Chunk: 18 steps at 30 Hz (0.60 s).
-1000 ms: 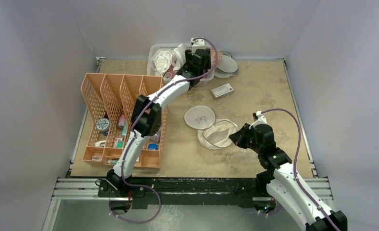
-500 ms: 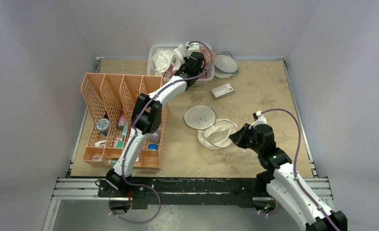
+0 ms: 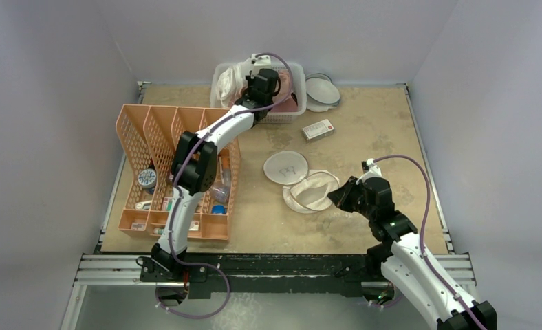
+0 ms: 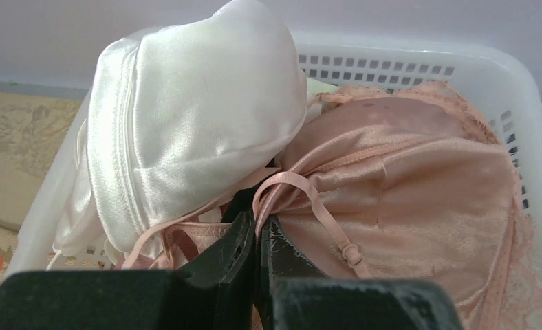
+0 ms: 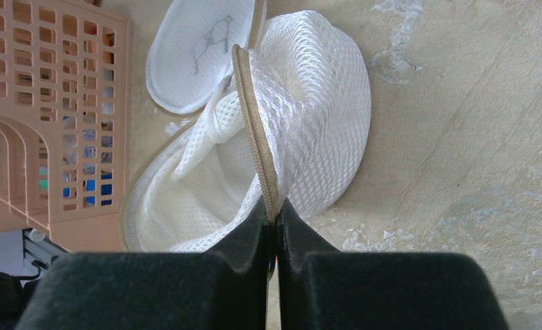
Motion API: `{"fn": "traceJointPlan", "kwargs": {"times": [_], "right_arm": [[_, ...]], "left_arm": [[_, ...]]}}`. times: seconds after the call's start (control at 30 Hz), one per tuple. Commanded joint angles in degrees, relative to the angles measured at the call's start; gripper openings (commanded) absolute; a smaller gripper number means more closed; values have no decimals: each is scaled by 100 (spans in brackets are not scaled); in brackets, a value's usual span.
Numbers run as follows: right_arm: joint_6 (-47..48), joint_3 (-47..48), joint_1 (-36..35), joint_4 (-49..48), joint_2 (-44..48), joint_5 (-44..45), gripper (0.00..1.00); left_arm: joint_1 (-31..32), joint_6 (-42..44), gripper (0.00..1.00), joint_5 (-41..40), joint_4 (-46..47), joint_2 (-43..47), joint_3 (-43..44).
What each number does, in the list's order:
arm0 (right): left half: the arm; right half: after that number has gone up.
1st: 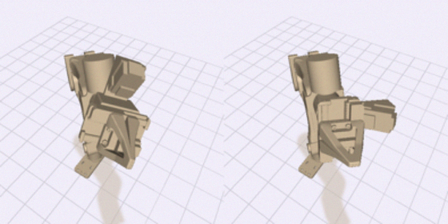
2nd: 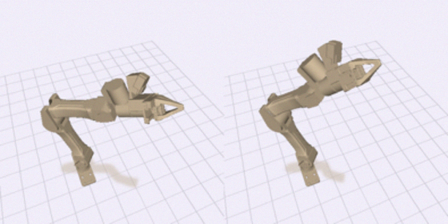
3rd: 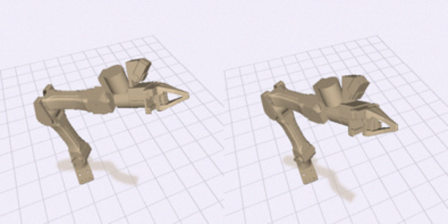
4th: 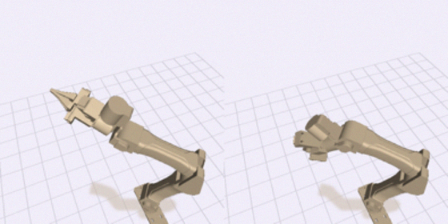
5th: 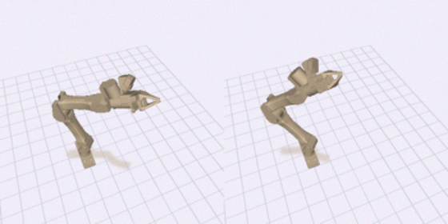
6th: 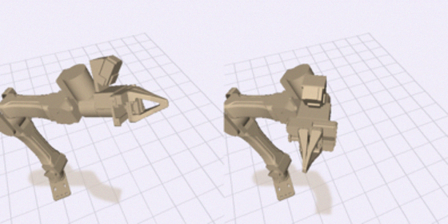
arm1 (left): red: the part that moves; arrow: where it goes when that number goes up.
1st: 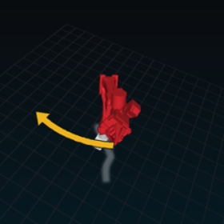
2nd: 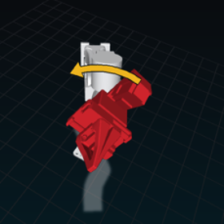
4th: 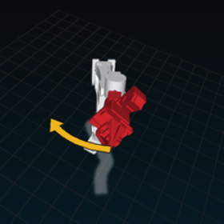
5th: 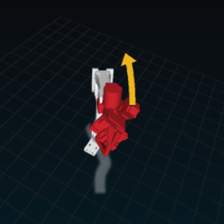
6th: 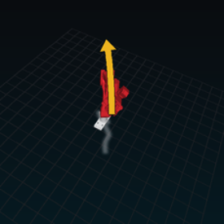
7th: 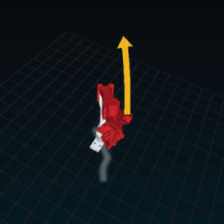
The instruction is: Unzip the laundry bag and remove the bra
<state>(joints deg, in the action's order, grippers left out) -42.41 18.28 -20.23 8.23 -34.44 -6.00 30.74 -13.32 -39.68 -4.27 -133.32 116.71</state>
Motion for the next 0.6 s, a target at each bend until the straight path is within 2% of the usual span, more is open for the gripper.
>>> {"fn": "traceJointPlan", "kwargs": {"times": [0.0,0.13,0.17,0.2,0.23,0.27,0.33,0.4,0.57], "right_arm": [[75,8,1,-158,8,-77,6],[78,10,1,-93,-1,-171,7],[67,4,2,-79,-6,-217,6],[59,0,2,-88,-21,-233,7],[50,0,1,-105,-46,-237,7],[51,-5,1,-139,-100,-243,7],[59,15,1,-184,-193,-267,7],[95,38,2,-239,-304,-277,7],[129,82,1,-261,-402,-270,7]], "left_arm": [[-51,49,0,35,161,47,-37],[-57,-20,0,87,-179,-239,323],[-59,-52,5,115,-301,-254,413],[-59,-79,13,178,-386,-235,454],[-60,-79,28,273,-427,-159,441],[-60,-81,39,380,-433,-63,394],[-59,-106,54,601,-365,220,236],[-58,-159,58,761,-323,516,94],[-59,-373,62,1243,-462,1327,56]]}}
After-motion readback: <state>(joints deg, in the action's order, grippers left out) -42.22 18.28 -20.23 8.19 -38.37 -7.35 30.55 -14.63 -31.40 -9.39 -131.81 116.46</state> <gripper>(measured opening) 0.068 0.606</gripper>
